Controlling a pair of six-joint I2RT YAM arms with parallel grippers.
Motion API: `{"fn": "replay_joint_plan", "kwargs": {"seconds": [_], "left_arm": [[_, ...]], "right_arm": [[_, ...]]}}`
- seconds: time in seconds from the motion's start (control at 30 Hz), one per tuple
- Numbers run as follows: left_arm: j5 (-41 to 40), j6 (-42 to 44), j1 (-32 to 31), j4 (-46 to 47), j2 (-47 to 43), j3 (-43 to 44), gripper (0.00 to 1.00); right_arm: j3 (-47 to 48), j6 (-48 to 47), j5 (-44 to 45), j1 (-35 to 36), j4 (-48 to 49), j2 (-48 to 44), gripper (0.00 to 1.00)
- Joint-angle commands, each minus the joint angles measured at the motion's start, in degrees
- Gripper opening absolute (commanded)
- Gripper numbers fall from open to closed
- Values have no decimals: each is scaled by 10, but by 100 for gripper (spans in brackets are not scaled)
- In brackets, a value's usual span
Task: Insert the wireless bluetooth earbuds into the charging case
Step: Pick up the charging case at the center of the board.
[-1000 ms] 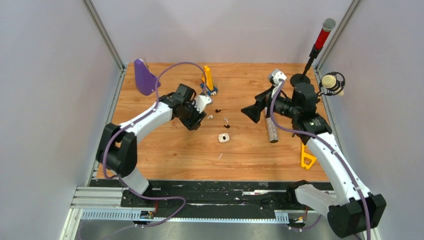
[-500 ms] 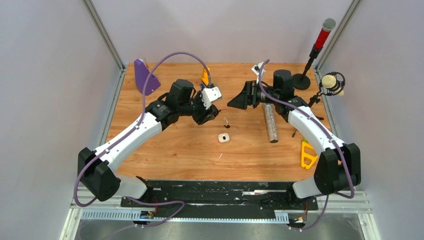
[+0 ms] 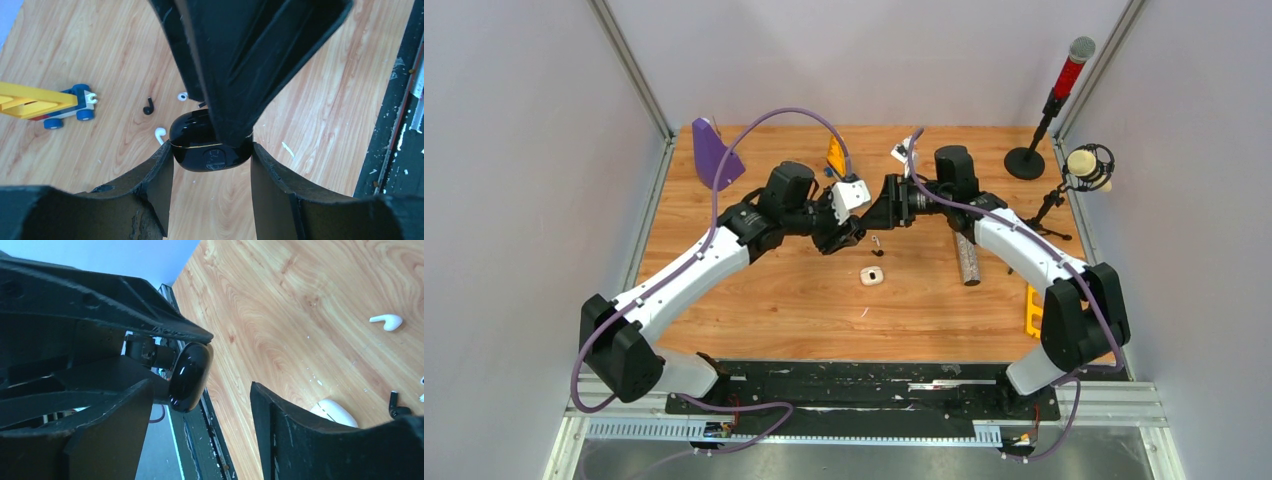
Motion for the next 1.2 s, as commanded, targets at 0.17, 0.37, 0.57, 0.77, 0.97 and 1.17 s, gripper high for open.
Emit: {"fn": "replay_joint_plan", "kwargs": {"seconds": [0.17, 0.37, 0.57, 0.77, 0.97, 1.17], "left_arm": [[26, 20, -15, 4, -10, -7, 44], [12, 22, -20, 6, -6, -12, 44], [0, 24, -20, 9, -11, -16, 45], [-15, 25, -21, 15, -17, -22, 44], [-25, 23, -21, 19, -17, -20, 44], [-21, 23, -22, 18, -18, -19, 44]], "right_arm": [[34, 24, -42, 9, 34, 26, 65], [28, 10, -41, 30, 34, 21, 57], [25, -6, -29, 34, 16, 20, 46], [25, -25, -11, 37, -12, 18, 50], [20, -32, 14, 39, -27, 27, 48], [28, -23, 11, 39, -27, 44, 44]]}}
